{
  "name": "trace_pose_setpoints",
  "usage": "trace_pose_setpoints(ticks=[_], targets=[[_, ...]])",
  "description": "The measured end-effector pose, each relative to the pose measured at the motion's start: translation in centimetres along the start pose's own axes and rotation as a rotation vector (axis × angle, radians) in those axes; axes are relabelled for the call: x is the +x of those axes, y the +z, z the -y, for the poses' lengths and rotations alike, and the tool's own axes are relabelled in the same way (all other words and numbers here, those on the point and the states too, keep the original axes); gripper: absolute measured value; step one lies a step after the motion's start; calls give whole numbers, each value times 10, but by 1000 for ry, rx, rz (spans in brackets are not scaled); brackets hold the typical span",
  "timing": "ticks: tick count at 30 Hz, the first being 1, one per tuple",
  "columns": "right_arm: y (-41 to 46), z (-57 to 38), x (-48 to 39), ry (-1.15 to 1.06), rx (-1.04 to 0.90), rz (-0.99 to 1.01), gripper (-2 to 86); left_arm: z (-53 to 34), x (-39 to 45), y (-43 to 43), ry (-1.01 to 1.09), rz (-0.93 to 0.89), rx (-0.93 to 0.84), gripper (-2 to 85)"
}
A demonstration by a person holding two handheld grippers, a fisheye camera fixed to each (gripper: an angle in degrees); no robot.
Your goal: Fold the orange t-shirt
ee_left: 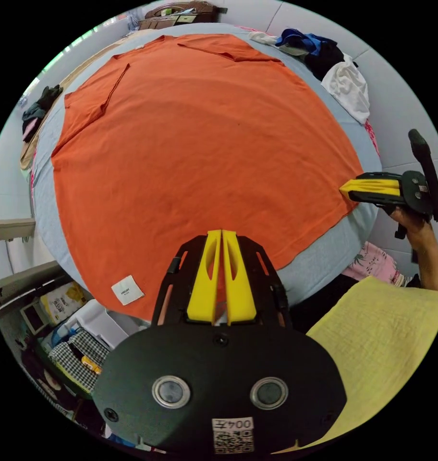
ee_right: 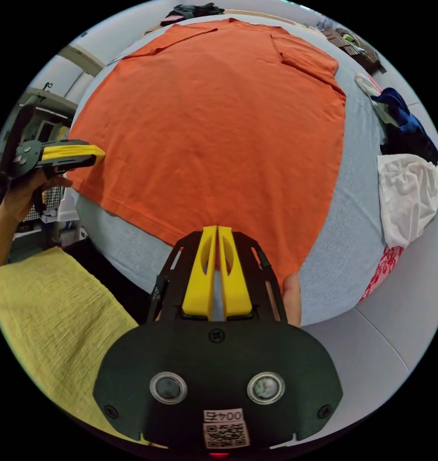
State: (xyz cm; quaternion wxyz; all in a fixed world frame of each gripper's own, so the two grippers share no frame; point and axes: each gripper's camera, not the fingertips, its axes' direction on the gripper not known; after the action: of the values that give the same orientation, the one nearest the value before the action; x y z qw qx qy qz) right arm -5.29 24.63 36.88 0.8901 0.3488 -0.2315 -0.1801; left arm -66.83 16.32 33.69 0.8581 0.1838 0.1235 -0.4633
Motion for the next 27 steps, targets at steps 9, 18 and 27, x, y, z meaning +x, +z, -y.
trace_pose_setpoints(ticks=[9,18,27], targets=[[2,-1,10,145,-41,84,-7,-58,-48,-3,-46,-89,49,8],[5,6,14,170,-98,115,-5,-235,-209,-39,-48,-540,420,91],[8,17,2,176,-170,35,-5,-386,-373,21,-289,-733,460,141]])
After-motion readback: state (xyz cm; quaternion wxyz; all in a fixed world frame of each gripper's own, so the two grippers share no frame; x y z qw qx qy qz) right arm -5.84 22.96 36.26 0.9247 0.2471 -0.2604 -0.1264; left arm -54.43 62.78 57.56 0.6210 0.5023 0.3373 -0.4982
